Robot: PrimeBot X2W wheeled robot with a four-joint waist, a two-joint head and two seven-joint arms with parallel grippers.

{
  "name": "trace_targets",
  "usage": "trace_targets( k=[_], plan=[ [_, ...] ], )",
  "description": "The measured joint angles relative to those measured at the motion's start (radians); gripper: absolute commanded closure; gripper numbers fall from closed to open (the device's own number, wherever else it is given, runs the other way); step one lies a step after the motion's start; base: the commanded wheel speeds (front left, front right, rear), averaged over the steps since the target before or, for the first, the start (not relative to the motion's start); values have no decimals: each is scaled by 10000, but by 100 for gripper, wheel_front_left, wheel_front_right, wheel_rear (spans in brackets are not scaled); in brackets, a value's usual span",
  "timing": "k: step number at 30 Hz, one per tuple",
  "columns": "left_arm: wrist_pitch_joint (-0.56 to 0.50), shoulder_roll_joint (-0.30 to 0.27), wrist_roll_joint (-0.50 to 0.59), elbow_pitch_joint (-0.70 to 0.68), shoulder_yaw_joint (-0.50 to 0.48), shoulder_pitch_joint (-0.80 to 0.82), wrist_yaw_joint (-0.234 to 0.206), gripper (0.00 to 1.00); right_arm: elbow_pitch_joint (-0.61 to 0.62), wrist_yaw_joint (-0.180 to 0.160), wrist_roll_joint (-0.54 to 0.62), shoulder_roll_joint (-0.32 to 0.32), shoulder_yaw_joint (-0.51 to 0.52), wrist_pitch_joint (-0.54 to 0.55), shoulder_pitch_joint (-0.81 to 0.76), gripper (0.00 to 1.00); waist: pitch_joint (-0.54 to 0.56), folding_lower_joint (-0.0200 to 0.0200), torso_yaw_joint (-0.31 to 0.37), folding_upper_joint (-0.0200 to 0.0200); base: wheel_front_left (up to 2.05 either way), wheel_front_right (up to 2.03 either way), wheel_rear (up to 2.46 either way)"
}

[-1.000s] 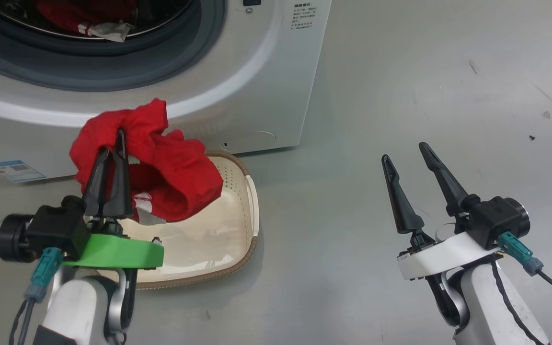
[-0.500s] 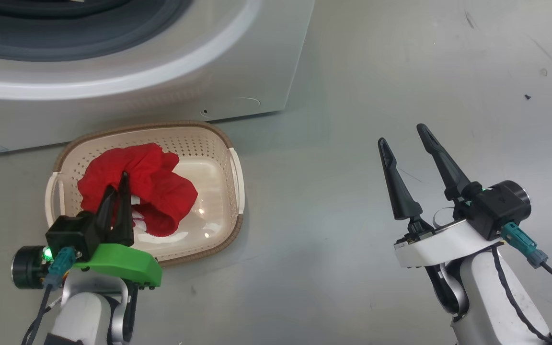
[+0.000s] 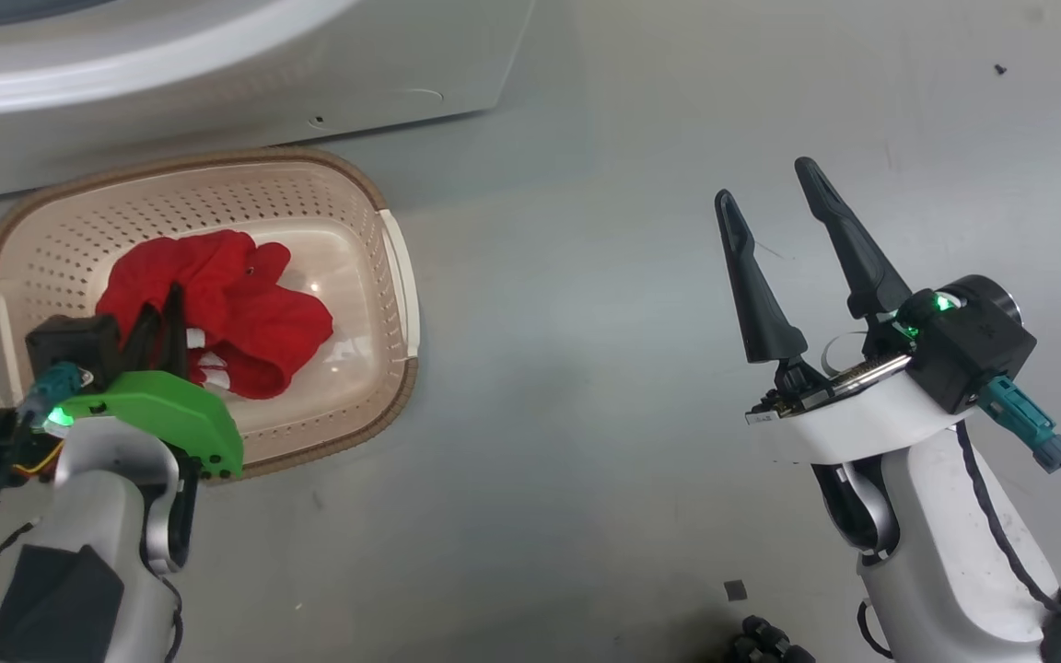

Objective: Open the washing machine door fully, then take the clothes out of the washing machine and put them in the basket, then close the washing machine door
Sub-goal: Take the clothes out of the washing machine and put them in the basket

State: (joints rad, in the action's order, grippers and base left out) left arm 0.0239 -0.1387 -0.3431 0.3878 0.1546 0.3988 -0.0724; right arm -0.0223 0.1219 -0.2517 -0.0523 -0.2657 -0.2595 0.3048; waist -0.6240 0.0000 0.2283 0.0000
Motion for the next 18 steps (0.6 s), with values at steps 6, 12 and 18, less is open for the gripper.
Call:
trace_targets(
  k=[6, 12, 18],
  plan=[
    [-230, -75, -295, 1035, -376, 740, 84, 100, 61, 0, -182, 2, -29, 0, 312, 0, -650, 0, 361, 0, 0, 0, 0],
    [-368, -113, -441, 2115, -537, 1314, 161, 100, 61, 0, -355, 13, -29, 0, 427, 0, -1120, 0, 656, 0, 0, 0, 0],
    [-420, -107, -587, 2951, -598, 1786, 178, 100, 38, 0, -464, 25, -58, 0, 609, 0, -1315, 0, 805, 0, 0, 0, 0]
  ],
)
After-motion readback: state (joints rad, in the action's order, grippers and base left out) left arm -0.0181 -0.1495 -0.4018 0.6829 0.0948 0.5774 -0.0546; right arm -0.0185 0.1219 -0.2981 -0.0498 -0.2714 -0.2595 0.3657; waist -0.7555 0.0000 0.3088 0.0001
